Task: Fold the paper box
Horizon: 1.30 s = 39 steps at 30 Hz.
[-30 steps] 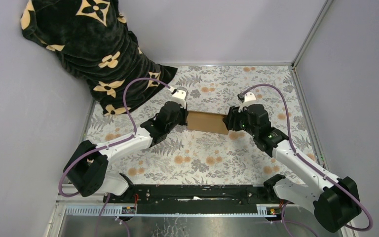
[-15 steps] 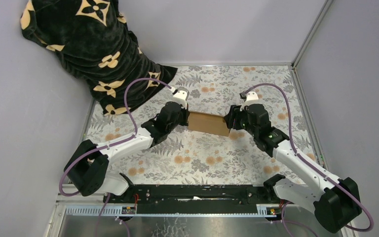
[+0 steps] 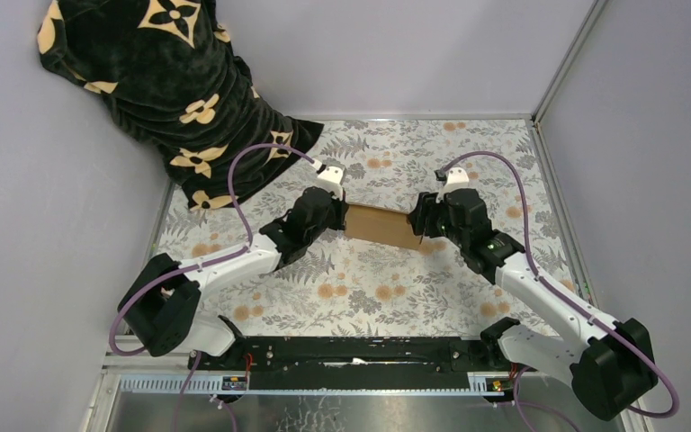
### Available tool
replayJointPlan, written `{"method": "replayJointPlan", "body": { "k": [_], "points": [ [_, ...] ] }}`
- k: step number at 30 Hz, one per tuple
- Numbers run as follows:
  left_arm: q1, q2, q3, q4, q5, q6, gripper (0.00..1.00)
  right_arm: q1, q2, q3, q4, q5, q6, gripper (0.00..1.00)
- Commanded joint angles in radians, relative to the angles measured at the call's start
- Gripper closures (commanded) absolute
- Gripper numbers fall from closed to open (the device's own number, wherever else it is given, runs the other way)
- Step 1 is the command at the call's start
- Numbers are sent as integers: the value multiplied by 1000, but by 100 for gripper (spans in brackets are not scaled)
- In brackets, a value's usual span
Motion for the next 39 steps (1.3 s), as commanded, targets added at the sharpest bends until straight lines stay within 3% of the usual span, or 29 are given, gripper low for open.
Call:
{"method": "replayJointPlan", "body": {
  "k": [1, 12, 19, 32, 39],
  "points": [
    [-25, 45, -56, -52, 26, 1, 92, 9, -75, 0, 88, 11, -13, 41],
    [-50, 79, -91, 69, 22, 37, 92, 8, -79, -18, 97, -100, -127, 34],
    [-57, 98, -103, 150, 21, 71, 92, 9, -72, -24, 93, -116, -139, 56],
    [-60, 110, -103, 172, 17, 87, 90, 8, -49, -36, 90, -152, -138, 67],
    [-60, 98, -106, 153, 19, 76, 82, 11, -44, -50, 96, -174, -130, 71]
  ]
}}
